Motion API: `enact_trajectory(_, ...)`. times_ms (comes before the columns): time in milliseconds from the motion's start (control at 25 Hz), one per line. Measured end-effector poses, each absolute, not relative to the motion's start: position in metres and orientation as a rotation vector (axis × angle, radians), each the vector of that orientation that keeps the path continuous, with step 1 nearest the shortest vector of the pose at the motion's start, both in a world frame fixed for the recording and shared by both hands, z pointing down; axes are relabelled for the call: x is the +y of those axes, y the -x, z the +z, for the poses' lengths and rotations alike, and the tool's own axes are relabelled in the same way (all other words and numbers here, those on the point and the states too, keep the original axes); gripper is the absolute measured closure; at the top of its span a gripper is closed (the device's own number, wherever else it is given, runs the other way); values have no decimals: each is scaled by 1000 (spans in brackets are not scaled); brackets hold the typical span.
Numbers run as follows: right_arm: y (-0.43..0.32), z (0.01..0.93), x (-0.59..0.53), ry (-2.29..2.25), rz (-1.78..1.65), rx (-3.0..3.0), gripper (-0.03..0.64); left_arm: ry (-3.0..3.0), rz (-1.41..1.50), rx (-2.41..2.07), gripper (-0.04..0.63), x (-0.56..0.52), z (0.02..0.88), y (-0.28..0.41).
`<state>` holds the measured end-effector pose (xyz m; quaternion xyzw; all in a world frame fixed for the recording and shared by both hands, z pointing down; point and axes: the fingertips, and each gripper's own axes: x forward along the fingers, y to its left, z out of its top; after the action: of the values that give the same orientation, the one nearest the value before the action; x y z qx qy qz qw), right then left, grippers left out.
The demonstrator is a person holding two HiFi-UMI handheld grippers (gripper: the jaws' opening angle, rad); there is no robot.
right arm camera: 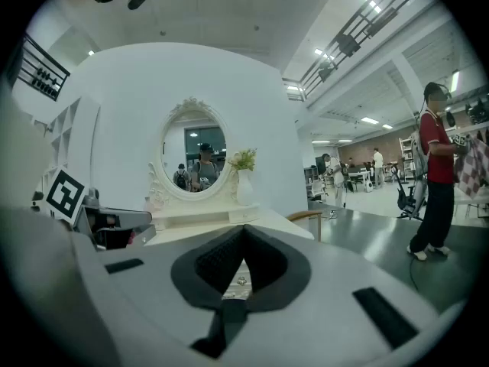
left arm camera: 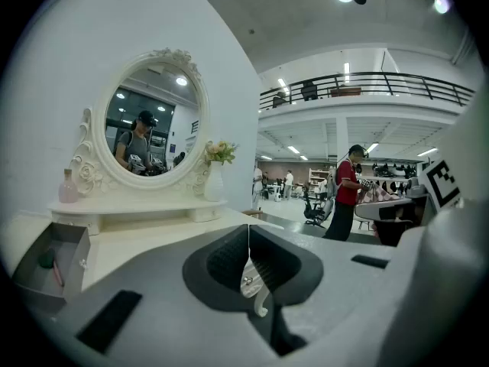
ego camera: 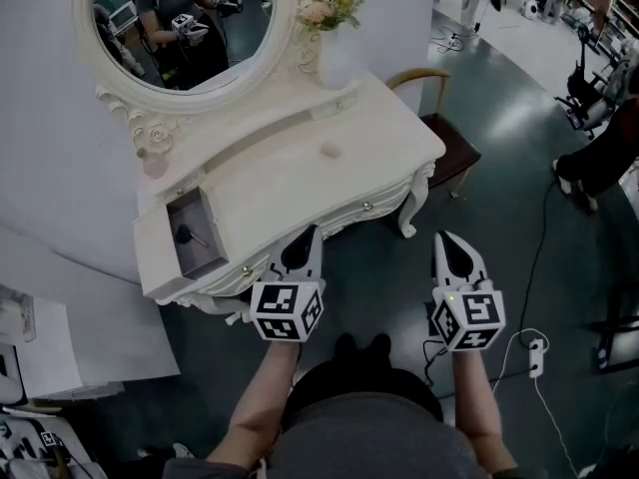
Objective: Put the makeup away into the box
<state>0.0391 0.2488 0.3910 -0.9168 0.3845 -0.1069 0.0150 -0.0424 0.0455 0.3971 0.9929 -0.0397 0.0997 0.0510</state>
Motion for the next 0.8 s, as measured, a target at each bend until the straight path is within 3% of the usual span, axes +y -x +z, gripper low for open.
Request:
enact_trajectory(640,-41,382,270,2783,-274,1318,612,-3022,291,-175,586,77,391,30)
enact_trajectory(800,-45,382,272,2761,-281,1336,612,-3024,301,-194,539,77,390,28)
